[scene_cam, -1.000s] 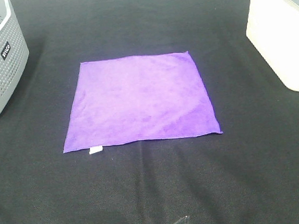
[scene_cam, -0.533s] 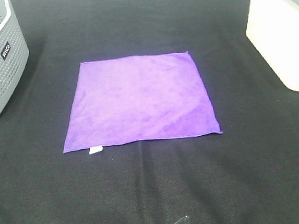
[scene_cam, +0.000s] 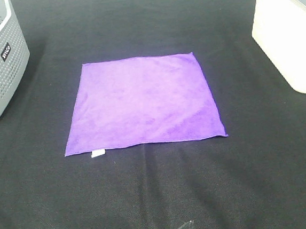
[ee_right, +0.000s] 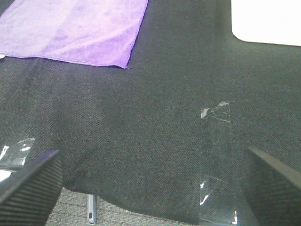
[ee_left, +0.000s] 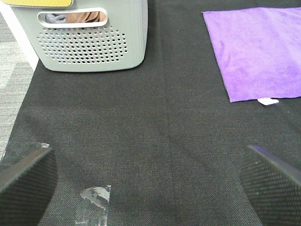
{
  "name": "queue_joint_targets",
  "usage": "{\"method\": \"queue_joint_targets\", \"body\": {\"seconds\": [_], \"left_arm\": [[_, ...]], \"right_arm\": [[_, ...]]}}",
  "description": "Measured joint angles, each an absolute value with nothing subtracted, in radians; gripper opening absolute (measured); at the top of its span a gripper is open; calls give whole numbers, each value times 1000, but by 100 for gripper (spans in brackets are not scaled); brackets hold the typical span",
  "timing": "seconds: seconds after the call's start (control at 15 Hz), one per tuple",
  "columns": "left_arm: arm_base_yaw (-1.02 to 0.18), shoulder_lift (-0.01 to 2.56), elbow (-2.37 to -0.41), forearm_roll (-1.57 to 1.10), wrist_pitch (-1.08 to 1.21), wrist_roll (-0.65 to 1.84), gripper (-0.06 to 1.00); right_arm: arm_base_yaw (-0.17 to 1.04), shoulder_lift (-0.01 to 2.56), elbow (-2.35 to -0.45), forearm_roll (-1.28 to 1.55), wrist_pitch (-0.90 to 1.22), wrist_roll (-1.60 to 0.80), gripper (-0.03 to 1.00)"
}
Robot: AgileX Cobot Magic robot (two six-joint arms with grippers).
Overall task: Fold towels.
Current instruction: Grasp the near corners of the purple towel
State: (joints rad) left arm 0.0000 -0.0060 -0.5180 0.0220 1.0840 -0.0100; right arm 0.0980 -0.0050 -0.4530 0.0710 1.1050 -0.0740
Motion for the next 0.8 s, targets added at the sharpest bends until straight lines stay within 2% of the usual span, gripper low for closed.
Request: {"method": "queue_joint_targets", "body": {"seconds": [0.8], "left_arm": [[0,-6,-518,22,1084,-10,99]], "right_arm": [[98,-5,-453,71,1105,-74,97]]}}
